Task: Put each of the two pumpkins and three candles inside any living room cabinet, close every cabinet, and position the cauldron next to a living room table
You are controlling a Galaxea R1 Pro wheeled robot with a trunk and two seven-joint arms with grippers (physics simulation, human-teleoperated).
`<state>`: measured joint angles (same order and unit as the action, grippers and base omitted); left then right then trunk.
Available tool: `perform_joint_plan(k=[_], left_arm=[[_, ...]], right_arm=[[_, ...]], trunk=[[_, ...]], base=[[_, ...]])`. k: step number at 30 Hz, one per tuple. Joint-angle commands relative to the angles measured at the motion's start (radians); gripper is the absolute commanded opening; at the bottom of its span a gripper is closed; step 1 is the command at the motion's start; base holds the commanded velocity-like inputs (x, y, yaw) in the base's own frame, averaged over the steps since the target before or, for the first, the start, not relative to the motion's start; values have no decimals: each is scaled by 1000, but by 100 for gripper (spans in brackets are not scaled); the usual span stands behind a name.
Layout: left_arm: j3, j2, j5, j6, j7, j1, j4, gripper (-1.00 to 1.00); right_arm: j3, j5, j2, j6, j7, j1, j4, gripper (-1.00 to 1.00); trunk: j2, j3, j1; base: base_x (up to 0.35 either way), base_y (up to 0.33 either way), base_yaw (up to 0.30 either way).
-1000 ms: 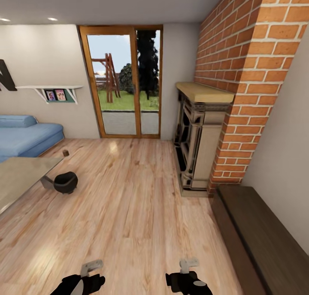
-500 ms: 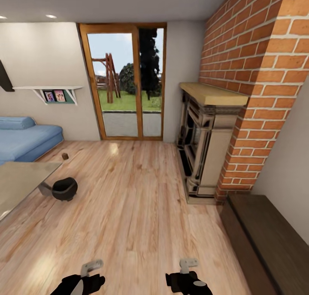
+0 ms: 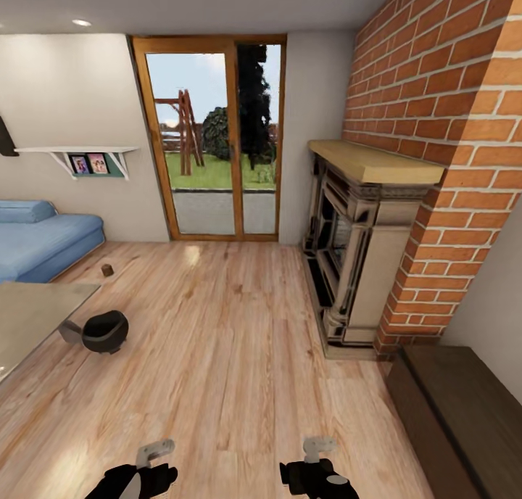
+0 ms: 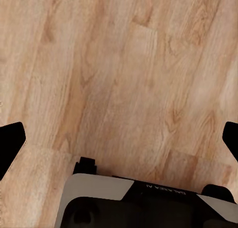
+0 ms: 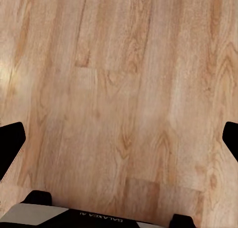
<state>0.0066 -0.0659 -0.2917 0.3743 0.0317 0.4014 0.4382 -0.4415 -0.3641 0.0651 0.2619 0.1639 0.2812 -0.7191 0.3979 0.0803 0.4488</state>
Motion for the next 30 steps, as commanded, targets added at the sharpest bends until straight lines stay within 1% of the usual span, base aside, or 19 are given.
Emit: perform_joint_plan(k=[1,11,16,19,25,30], left_arm=[[0,0,-9,6,3,0,2,100],[1,0,-9,6,3,0,2,100],[1,0,-9,6,2,0,2,100],[1,0,-9,6,2,0,2,100],[1,0,-9,6,2,0,2,100],[2,0,-9,6,2,0,4,100]], right_arm=[[-5,-10,-1,4,9,1,-2,100],[-5,-10,-1,4,9,1,-2,100],[-5,-10,-1,5,-4,1,-2,100],[-4,-9,-2,4,-19,1,-2,100],[-3,-9,-2,5,-25,1,-2,100],[-3,-9,-3,5,-27,1,-2,100]], trunk=[[2,2,1],[2,2,1],[2,2,1],[2,2,1],[2,2,1],[2,2,1]], base=[[306,181,0],[299,197,0],[279,217,-63],[270,226,-186],[256,242,-251],[149,285,-270]])
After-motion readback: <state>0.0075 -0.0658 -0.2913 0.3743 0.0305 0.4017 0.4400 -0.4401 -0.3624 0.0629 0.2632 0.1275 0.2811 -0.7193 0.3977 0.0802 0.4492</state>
